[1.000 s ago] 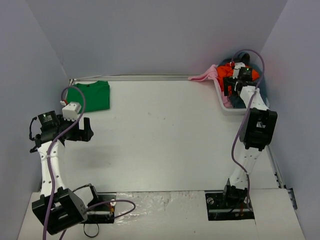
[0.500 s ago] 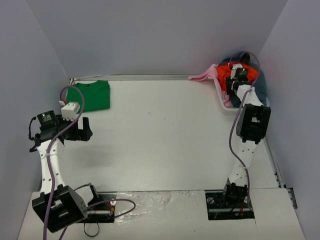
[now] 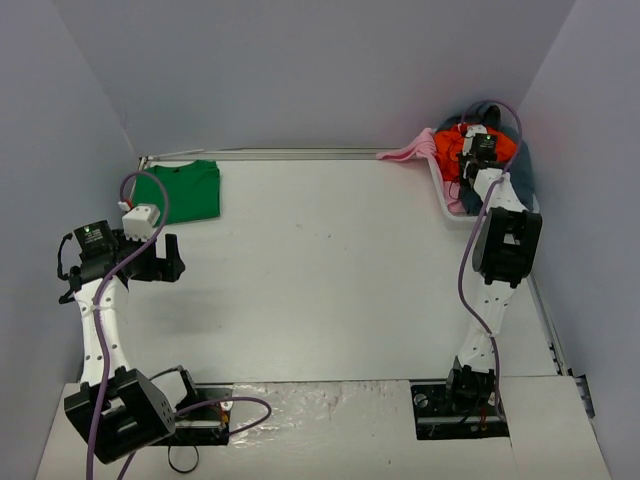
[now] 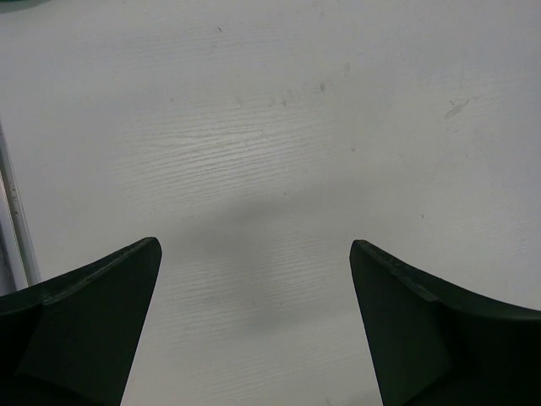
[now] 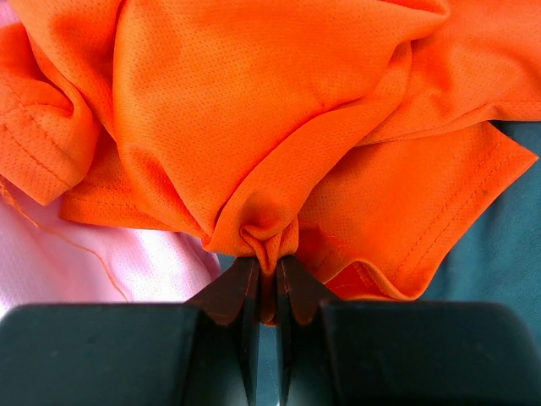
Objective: Fold and stack the t-shirts
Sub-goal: Grab crumpled tshirt from bin with the right arm
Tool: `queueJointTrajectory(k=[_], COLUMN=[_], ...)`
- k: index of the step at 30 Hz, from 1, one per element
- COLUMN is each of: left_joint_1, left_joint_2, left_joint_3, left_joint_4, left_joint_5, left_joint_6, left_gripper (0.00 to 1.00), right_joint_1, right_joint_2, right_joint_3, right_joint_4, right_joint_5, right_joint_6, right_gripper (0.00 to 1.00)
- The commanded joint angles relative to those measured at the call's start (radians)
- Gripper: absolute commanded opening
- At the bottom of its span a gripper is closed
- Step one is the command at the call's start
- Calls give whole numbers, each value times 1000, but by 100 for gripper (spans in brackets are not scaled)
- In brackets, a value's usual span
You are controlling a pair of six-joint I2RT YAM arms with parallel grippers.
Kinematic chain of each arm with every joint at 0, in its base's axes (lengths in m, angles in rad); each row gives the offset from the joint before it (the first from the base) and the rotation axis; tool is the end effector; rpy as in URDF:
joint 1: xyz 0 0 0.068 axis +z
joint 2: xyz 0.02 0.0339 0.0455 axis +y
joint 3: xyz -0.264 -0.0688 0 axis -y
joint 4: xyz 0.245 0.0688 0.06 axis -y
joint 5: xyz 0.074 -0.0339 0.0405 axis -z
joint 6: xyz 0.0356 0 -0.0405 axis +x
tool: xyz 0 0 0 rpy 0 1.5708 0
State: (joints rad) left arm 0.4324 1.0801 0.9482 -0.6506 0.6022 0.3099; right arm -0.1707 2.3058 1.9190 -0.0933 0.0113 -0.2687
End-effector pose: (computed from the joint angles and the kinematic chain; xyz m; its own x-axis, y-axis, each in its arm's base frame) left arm 0.2079 0.0737 0.3007 -0.6038 -0.0019 -0.7972 0.2137 0.9630 -0.1641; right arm 0.5358 -0.0928 0.2219 -0.4865 -0.1855 -0.8537 0.0525 0.9692 -0.2405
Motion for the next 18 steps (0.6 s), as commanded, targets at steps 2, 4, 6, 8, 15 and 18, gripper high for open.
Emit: queueJointTrajectory(k=[2,4,6,8,15,18], left_joint_1=[8,8,8,8,8,9], left_joint_2=[-3,-3,-3,-3,-19,-25], left_joint_3=[35,35,35,37,46,46], left_joint_4=[-17,-18,-20,-20,-37,-40], left_joint_5=[24,22,24,30,51,64], left_joint_6=[21,20,21,21,18,21], left_gripper=[94,94,94,94,94,94], right_joint_1=[-4,-3,0,5,33,45], right_joint_2=[-74,-95,-115,-153,-374,-474], right_joint_3=[20,0,-15,-44,-179,-218], right_joint_4=[7,7,7,7,6,3], right_joint_5=[1,-1,-1,-40,-74,-71], right_joint_6=[16,19,22,23,37,31], right_gripper=[0,0,0,0,0,0])
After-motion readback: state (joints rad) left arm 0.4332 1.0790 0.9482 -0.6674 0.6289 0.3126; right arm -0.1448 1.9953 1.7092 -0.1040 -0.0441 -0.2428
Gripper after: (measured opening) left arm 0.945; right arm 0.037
